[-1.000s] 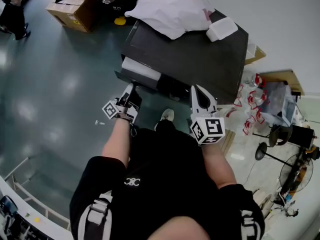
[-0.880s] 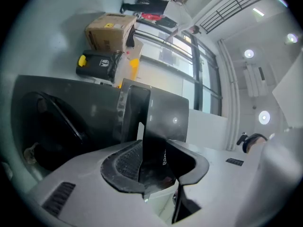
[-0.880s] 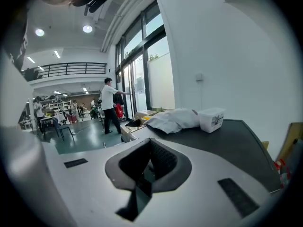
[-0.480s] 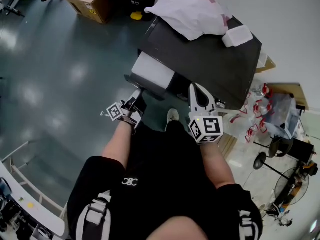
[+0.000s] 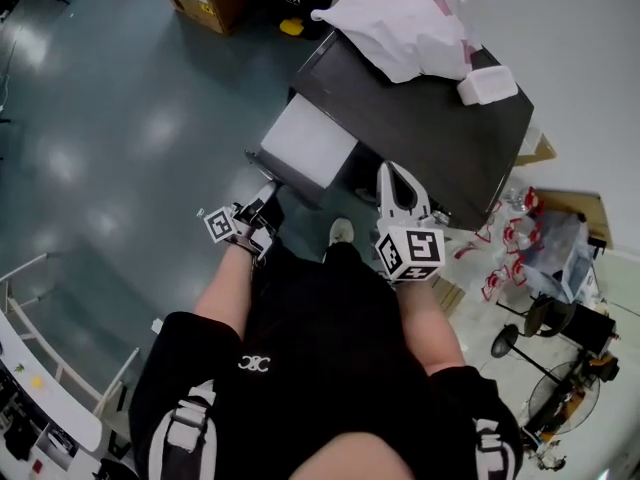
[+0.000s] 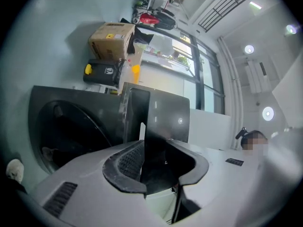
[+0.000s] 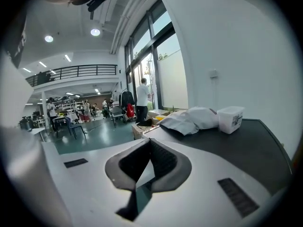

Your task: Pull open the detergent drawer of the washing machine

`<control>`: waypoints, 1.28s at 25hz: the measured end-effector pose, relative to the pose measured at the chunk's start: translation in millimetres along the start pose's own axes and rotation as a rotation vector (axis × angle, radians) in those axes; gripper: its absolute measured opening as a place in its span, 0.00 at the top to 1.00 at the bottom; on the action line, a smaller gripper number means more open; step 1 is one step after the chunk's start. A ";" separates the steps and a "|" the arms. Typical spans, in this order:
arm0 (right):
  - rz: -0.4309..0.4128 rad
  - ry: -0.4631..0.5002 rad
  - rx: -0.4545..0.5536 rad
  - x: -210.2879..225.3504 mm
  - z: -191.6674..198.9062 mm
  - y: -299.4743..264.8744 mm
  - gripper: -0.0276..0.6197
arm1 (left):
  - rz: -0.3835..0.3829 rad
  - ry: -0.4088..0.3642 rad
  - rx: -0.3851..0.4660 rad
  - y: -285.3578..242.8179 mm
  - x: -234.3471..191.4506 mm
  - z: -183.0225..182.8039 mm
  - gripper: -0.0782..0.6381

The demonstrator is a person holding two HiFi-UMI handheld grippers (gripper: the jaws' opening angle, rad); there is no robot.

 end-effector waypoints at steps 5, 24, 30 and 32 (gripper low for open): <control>-0.044 0.023 -0.010 4.9 1.7 2.6 0.95 | 0.007 -0.022 0.057 7.4 0.8 3.8 0.71; -0.234 0.076 -0.031 -27.4 1.9 -29.1 0.95 | 0.021 -0.063 0.137 66.2 19.2 19.6 0.72; -0.287 0.091 -0.029 -42.3 -1.3 -37.0 0.95 | 0.016 -0.069 0.168 78.4 24.7 21.8 0.72; -0.298 0.091 -0.030 -45.9 -1.2 -38.0 0.95 | 0.017 -0.071 0.177 82.7 26.9 22.6 0.72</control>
Point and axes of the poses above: the fingertips, and each gripper's own axes: y backward along the fingers, x to its right, z out of its underside, the point moved 3 cm from there along y, backward along the fingers, and after that the axes turned 2 degrees about z, right-handed, at the moved point
